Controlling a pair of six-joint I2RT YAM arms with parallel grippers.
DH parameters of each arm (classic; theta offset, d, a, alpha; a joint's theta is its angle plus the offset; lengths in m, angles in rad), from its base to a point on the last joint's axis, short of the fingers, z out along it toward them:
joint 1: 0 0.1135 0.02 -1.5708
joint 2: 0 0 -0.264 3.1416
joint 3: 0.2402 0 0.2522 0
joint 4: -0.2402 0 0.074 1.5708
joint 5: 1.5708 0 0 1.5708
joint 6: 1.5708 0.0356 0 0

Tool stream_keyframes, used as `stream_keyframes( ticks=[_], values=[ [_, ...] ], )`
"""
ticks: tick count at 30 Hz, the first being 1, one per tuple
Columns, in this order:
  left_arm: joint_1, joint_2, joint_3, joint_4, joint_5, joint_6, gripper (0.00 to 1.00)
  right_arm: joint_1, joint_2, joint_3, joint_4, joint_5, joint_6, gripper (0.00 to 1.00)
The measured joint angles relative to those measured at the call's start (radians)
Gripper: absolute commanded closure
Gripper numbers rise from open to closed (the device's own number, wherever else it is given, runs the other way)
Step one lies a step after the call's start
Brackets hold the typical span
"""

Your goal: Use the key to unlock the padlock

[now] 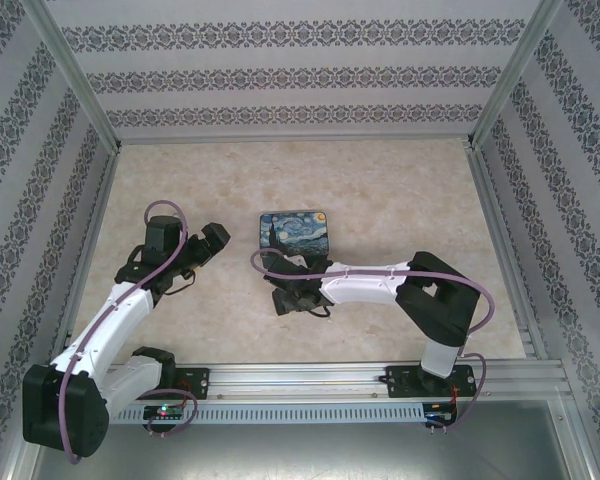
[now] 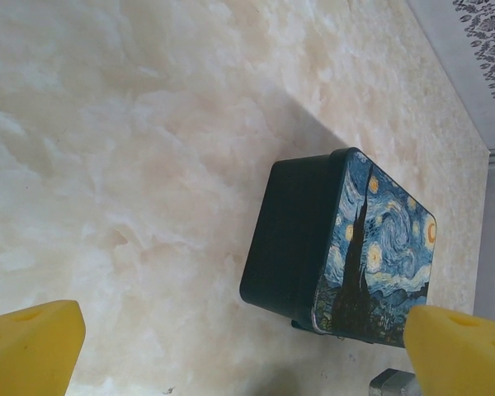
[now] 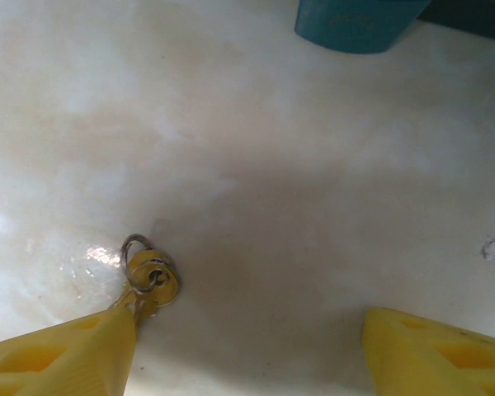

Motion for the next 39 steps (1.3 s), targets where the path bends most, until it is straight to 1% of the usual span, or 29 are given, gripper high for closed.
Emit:
stream_keyframes(
  ticks=[19,39],
  values=[
    [0.018,0.013,0.0,0.014,0.029,0.0,0.01,0.0,0.034,0.046,-0.046,-0.001,0.042,0.29],
    [0.018,0.023,0.0,0.033,0.033,0.0,0.01,0.035,0.07,0.086,-0.09,0.066,0.074,0.3]
  ],
)
